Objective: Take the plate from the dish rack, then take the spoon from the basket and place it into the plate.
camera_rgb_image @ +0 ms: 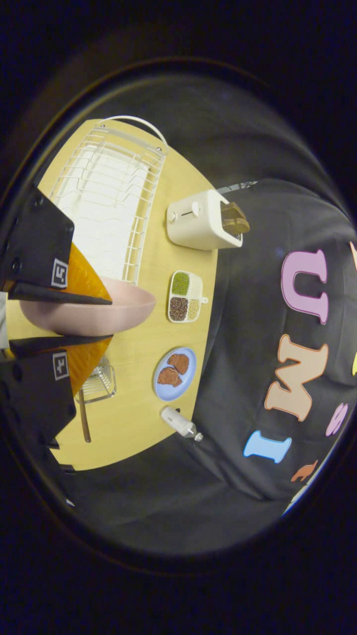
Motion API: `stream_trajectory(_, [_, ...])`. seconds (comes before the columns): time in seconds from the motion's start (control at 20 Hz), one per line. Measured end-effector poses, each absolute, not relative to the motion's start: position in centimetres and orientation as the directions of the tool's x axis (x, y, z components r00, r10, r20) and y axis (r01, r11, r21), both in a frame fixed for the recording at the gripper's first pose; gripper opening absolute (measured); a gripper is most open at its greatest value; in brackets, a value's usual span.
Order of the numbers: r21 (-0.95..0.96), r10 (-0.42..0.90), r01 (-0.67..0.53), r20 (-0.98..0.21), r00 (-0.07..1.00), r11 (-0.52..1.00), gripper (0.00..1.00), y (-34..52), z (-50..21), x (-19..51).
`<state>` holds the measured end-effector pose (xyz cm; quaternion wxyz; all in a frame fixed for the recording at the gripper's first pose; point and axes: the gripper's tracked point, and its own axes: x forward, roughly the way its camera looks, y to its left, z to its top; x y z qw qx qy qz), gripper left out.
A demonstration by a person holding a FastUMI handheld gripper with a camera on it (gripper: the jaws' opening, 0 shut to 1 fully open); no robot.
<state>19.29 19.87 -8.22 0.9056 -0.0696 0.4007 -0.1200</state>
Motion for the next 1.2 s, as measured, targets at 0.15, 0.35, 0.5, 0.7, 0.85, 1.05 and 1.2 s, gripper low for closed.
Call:
stream_trajectory(0.15, [-0.218,-0.284,0.183,-0.685,0.671,0.959,0.32,20.1,-7.2,19.9])
stream_trajectory(0.35, [-0.197,-0.26,0.173,-0.622,0.739,0.965,0.24,21.1,-3.5,20.7])
stream_trajectory(0.5, [-0.104,-0.172,0.137,-0.63,0.757,0.985,0.22,21.7,-2.3,20.1])
stream_trajectory(0.7, [-0.015,-0.076,0.084,-0.607,0.791,0.996,0.22,20.5,0.6,18.8])
stream_trajectory(0.85, [0.01,-0.078,0.1,-0.555,0.829,0.995,0.22,16.2,3.2,17.2])
stream_trajectory(1.05, [0.016,-0.114,0.143,-0.521,0.846,0.99,0.22,9.6,4.2,13.5])
stream_trajectory(1.2, [0.042,-0.091,0.134,-0.531,0.842,0.99,0.22,6.4,2.7,10.4])
